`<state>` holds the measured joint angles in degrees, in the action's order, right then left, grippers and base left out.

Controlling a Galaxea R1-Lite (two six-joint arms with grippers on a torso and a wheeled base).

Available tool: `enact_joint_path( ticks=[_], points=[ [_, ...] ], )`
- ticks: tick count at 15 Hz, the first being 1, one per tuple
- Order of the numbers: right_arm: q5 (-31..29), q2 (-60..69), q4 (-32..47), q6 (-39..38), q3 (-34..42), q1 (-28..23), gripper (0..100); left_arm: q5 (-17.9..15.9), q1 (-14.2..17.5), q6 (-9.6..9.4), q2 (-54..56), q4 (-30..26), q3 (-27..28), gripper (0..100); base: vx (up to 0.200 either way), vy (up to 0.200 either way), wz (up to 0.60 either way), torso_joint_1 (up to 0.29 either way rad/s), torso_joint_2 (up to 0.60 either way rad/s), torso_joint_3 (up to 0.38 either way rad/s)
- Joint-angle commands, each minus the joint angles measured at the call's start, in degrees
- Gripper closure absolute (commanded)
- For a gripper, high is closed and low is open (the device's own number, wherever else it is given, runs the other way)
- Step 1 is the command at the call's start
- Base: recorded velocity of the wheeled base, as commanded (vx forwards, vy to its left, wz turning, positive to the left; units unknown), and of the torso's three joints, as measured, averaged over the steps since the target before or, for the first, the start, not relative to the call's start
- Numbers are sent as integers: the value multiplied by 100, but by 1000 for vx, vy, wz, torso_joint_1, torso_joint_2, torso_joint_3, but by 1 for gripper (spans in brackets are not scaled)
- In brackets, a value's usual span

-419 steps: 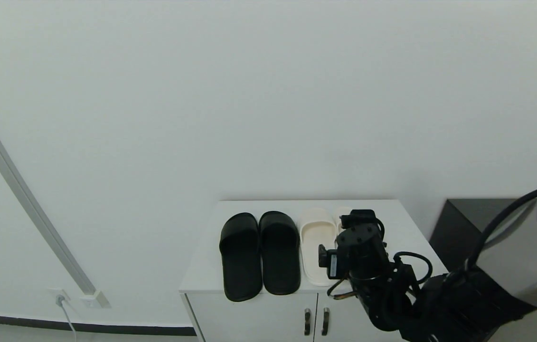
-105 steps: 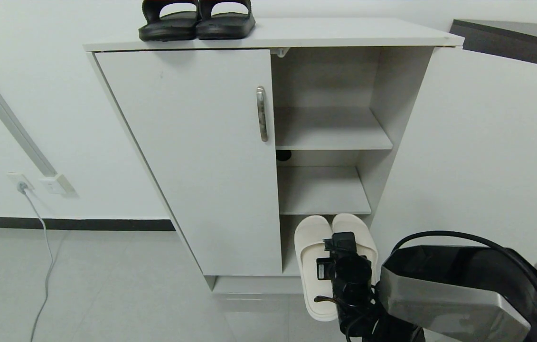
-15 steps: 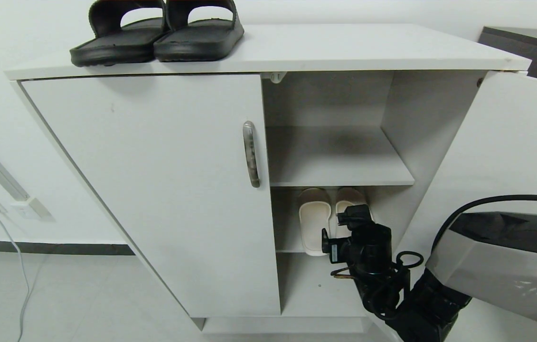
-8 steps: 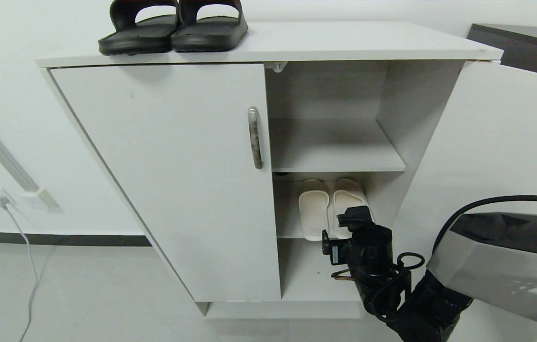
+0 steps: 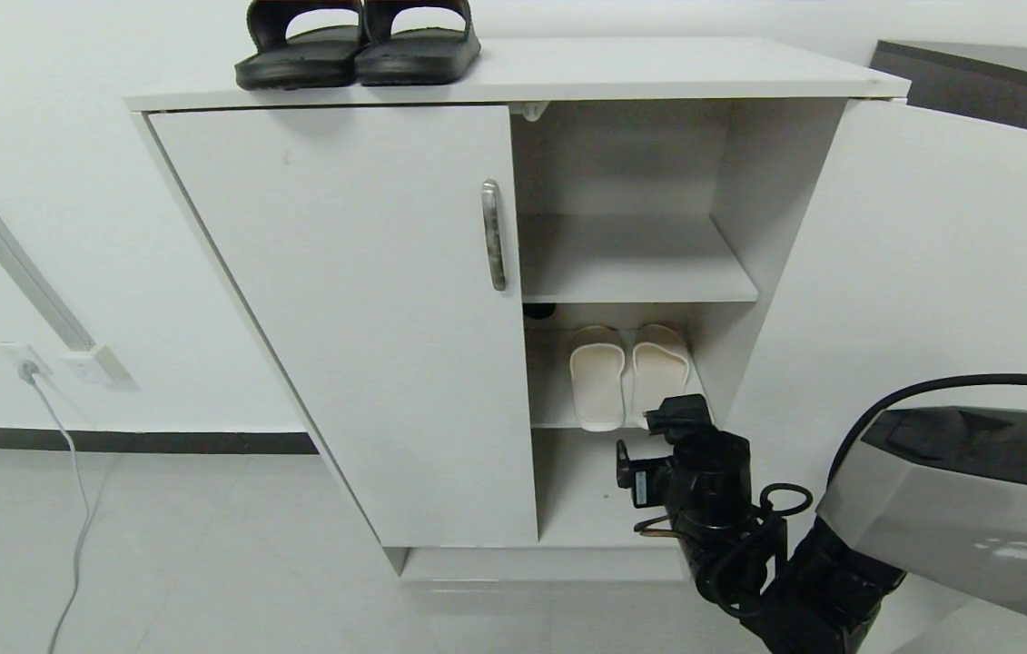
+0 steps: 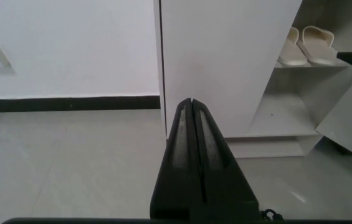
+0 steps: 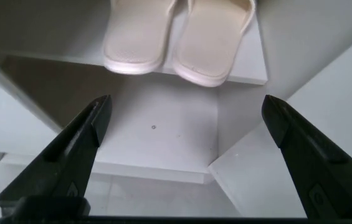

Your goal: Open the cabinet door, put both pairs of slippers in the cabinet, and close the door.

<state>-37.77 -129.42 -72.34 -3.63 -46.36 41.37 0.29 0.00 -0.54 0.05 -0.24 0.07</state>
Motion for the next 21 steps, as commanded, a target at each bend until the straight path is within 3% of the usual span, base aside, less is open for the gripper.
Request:
enact_joint_path(
  ticks=[1, 21],
  points=[
    [-3, 4, -8, 3, 13, 2, 0, 6, 0, 1, -5, -2, 1, 100, 0, 0, 0, 0, 0, 0],
    [-152, 92, -149, 38, 110, 46, 0, 15, 0, 89, -5, 7, 1, 100, 0, 0, 0, 0, 1, 69]
  ],
)
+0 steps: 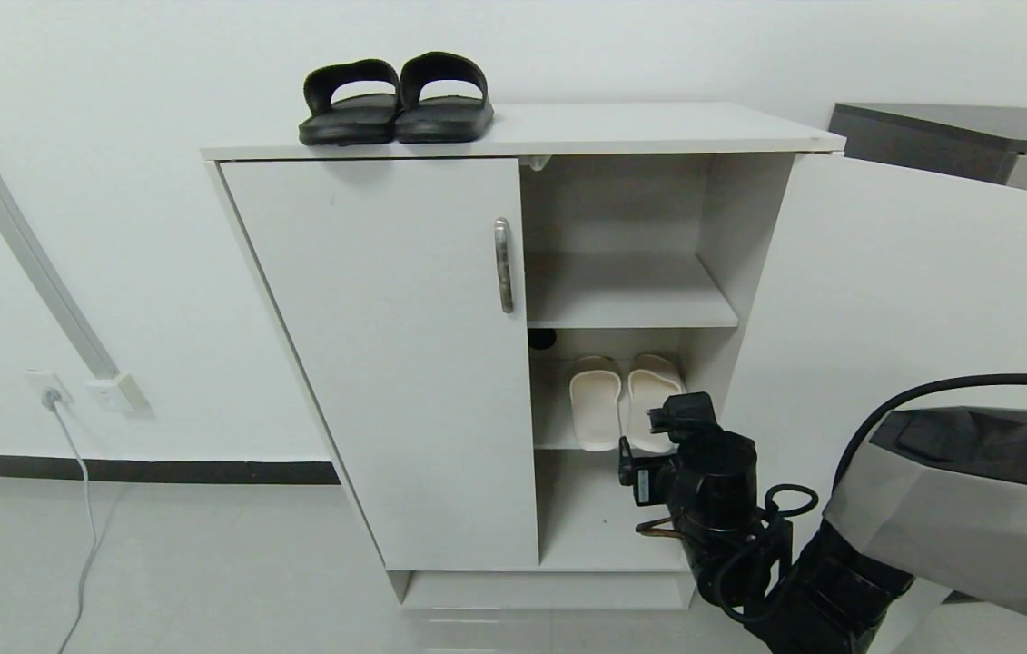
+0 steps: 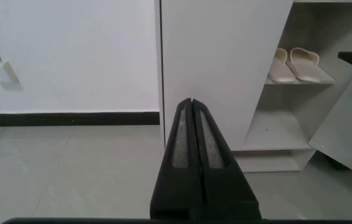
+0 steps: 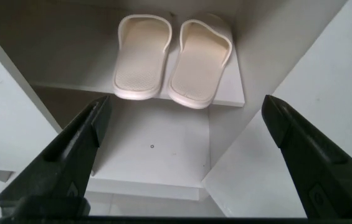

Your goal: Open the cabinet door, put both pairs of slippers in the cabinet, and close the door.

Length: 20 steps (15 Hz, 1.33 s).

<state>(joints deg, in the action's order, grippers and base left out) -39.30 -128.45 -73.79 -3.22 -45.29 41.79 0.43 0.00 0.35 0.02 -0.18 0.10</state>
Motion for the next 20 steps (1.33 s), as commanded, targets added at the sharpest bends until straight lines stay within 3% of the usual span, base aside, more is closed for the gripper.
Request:
enact_joint_path(
  ticks=[1, 20],
  points=[
    [2, -4, -4, 5, 11, 5, 0, 10, 0, 0, -2, 1, -1, 100, 0, 0, 0, 0, 0, 0],
    [2, -31, 5, 5, 2, 31, 0, 10, 0, 0, -2, 1, -1, 100, 0, 189, 0, 2, 2, 3]
  ],
)
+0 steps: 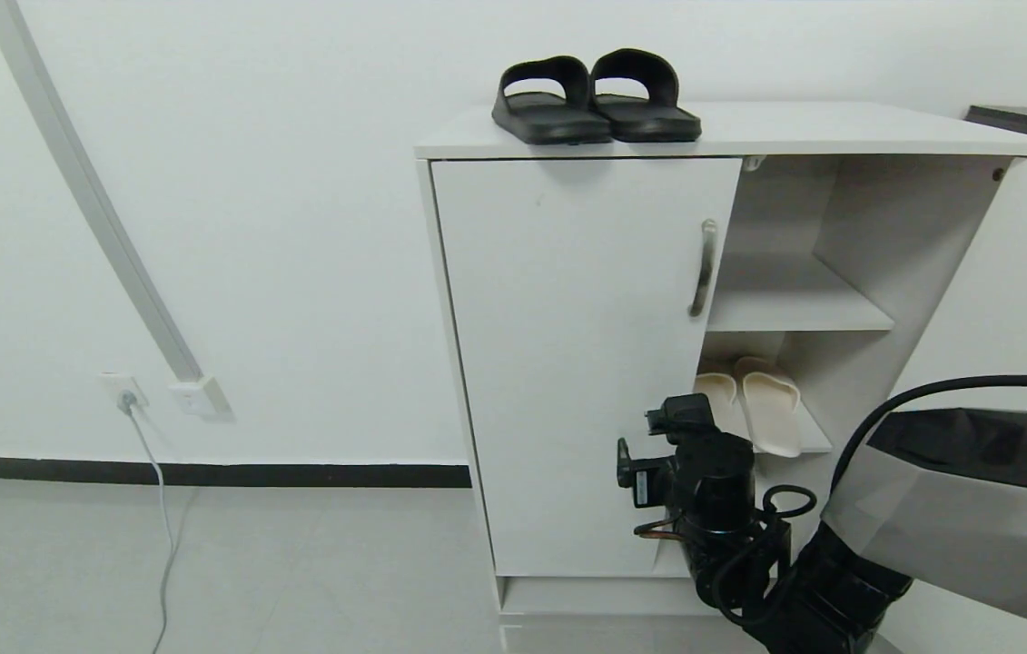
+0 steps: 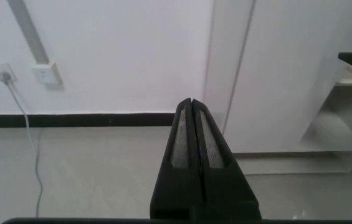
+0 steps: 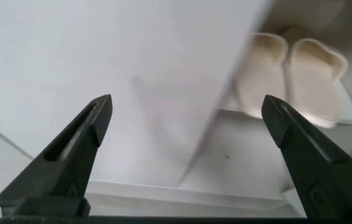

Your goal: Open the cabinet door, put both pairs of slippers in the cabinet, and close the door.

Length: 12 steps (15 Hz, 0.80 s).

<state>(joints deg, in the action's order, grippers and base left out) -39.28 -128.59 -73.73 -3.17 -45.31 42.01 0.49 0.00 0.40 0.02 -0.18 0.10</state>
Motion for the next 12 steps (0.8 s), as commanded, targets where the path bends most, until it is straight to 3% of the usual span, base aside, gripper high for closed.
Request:
enact_joint_path(
  ticks=[1, 12],
  points=[
    [-1, -17, -1, 1, 5, 18, 0, 4, 0, 4, -2, 1, -1, 100, 0, 0, 0, 0, 0, 0],
    [131, 0, -511, 273, 304, -8, 0, 13, 0, -5, -2, 1, -1, 100, 0, 0, 0, 0, 0, 0]
  ],
)
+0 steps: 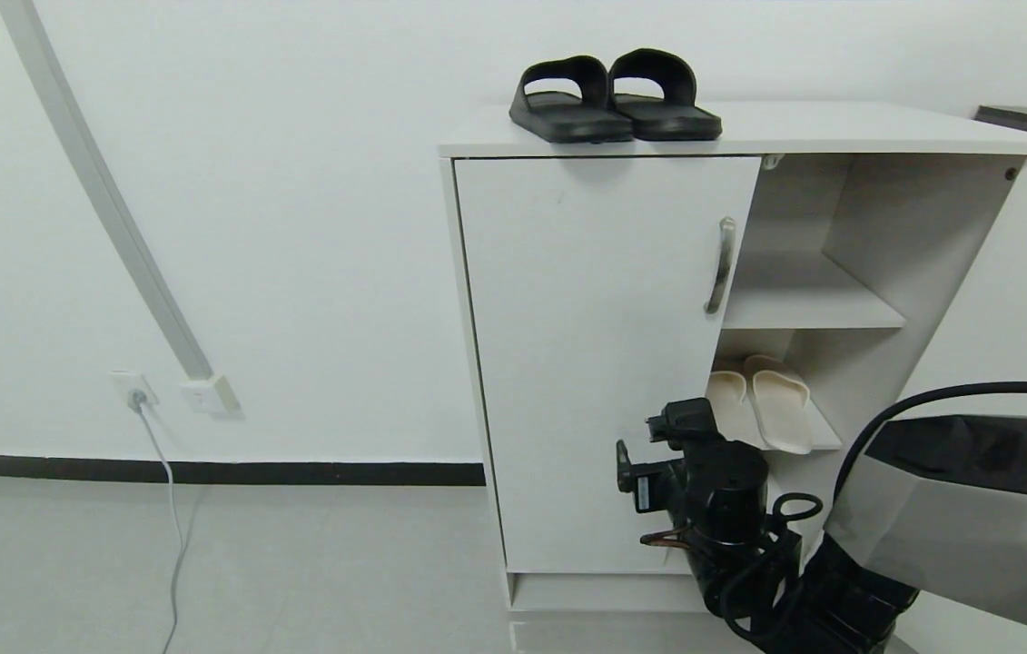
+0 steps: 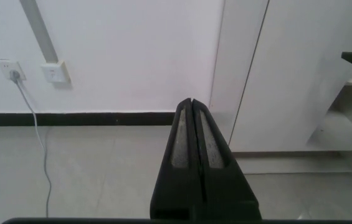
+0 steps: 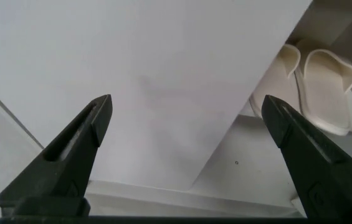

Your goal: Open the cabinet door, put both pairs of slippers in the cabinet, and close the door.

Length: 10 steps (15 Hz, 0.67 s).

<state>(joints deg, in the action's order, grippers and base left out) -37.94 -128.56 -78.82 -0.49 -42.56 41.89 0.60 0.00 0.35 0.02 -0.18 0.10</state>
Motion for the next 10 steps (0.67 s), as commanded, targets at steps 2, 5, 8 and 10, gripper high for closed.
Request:
enact_joint_path(
  ticks=[2, 5, 8, 10],
  points=[
    [23, -2, 7, 14, 46, 21, 0, 11, 0, 0, -2, 1, -1, 100, 0, 0, 0, 0, 0, 0],
    [32, -20, 7, 14, 72, 39, 0, 11, 0, 9, -2, 1, -1, 100, 0, 0, 0, 0, 0, 0],
    [32, -11, -10, 14, 99, 48, 0, -7, 0, -9, -2, 1, -1, 100, 0, 0, 0, 18, -240, -229],
    [32, -11, -1, 14, 81, 48, 0, -16, 0, -9, -2, 1, -1, 100, 0, 0, 0, 34, -400, -342]
  ],
)
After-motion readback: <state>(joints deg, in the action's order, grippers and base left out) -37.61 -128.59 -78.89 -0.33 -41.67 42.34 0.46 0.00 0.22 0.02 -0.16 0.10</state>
